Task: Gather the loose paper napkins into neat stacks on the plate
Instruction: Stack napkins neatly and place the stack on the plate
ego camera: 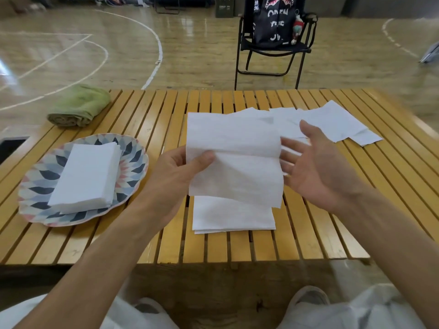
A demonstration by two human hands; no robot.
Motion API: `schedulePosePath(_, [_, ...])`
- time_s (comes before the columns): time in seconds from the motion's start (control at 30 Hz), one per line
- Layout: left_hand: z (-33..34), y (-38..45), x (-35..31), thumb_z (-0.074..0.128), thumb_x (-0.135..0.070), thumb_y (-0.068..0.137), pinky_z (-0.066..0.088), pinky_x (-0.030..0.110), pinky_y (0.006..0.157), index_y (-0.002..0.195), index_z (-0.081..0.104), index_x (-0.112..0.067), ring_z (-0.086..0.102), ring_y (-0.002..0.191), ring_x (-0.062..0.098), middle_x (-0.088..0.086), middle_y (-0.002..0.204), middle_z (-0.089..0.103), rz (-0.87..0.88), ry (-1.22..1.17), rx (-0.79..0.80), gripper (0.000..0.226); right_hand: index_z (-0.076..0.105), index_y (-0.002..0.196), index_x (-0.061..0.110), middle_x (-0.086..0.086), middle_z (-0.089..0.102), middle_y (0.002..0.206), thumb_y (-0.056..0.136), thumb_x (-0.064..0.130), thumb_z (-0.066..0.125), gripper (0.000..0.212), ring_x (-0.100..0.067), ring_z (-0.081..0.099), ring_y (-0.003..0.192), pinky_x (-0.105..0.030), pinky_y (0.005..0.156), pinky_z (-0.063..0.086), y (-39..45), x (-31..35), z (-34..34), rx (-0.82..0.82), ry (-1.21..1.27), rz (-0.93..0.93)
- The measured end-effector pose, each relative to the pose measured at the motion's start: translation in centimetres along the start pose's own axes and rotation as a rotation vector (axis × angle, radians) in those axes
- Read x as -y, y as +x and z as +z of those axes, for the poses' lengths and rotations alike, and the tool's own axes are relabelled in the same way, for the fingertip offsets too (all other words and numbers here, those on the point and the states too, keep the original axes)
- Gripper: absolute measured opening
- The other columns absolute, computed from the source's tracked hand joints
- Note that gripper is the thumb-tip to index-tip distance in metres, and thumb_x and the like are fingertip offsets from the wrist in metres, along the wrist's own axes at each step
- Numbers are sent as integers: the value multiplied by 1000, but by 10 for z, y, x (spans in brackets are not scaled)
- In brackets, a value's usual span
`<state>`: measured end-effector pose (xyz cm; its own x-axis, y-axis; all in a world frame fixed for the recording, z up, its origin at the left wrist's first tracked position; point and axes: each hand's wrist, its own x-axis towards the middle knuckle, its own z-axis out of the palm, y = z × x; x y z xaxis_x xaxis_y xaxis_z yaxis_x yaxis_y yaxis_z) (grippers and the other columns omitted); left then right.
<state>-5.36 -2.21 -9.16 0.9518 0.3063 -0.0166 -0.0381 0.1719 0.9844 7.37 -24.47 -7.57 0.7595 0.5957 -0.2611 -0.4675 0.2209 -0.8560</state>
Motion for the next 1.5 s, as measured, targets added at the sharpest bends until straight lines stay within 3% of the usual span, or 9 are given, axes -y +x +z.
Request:
schedulePosePath(0.13, [0, 1, 0, 72, -32, 80, 56, 24, 74, 104, 76, -18, 71, 98, 15, 2, 108, 74, -56, -76, -39, 28, 57, 130, 16, -10, 72, 121, 95, 61, 52, 58, -27, 70, 111, -44, 91, 58, -1, -14, 2, 22, -161, 90])
schedulePosePath(0.27, [0, 0, 4, 71, -40, 77, 56, 23, 74, 103, 73, -21, 70, 94, 13, -2, 101, 75, -19, 44, -81, 33, 63, 129, 24, -2, 75, 115, 96, 31, 65, 35, -16, 74, 96, -31, 80, 59, -2, -18, 8, -51, -288, -90])
schedulePosePath(0.37, [1, -2, 5, 67, -44, 77, 57, 21, 75, 103, 71, -27, 70, 94, 10, -6, 99, 74, 23, 139, -78, 31, 61, 128, 37, 2, 76, 105, 94, 20, 67, 38, -15, 73, 95, -27, 80, 60, -3, -20, 8, -60, -426, -232])
schedulePosePath(0.53, [2, -4, 4, 65, -39, 83, 53, 14, 70, 105, 69, -27, 69, 93, 6, -11, 98, 74, 106, 235, -98, 25, 71, 114, 27, -3, 78, 97, 93, 12, 69, 26, -16, 74, 93, -23, 75, 58, -6, -21, 12, -41, -519, -391])
schedulePosePath(0.63, [1, -2, 5, 69, -24, 89, 53, 14, 66, 111, 60, -23, 71, 91, 6, -10, 97, 74, 181, 274, -210, 24, 72, 110, 24, 0, 78, 94, 93, 12, 69, 21, -13, 73, 91, -20, 73, 56, -6, -20, 12, -55, -555, -413])
schedulePosePath(0.77, [-3, -1, 2, 70, -17, 90, 54, 15, 62, 126, 46, -29, 71, 88, 7, -7, 91, 72, 305, 344, -246, 44, 70, 111, 26, -1, 77, 94, 93, 16, 69, 21, -15, 72, 93, -28, 76, 58, -6, -21, 10, -78, -614, -435])
schedulePosePath(0.97, [-4, -2, 4, 68, -26, 92, 56, 19, 74, 114, 63, -33, 65, 95, 5, -19, 97, 67, 422, 578, -243, 24, 72, 109, 22, 0, 75, 100, 92, 17, 71, 17, -12, 72, 93, -20, 71, 55, -5, -20, 10, -62, -571, -478])
schedulePosePath(1.17, [-5, -4, 3, 68, -26, 91, 47, 8, 69, 114, 65, -30, 62, 92, -1, -21, 100, 65, 476, 706, -302, 23, 70, 110, 25, 9, 77, 96, 92, 14, 72, 21, -5, 71, 97, -19, 78, 57, -3, -21, 6, -110, -721, -543])
schedulePosePath(1.5, [-4, -7, 0, 67, -29, 91, 46, 7, 73, 107, 63, -32, 57, 91, -5, -26, 94, 59, 488, 817, -328, 17, 71, 100, 27, 18, 72, 92, 92, 21, 71, 9, 3, 69, 92, -15, 80, 56, -2, -13, -1, -199, -969, -666])
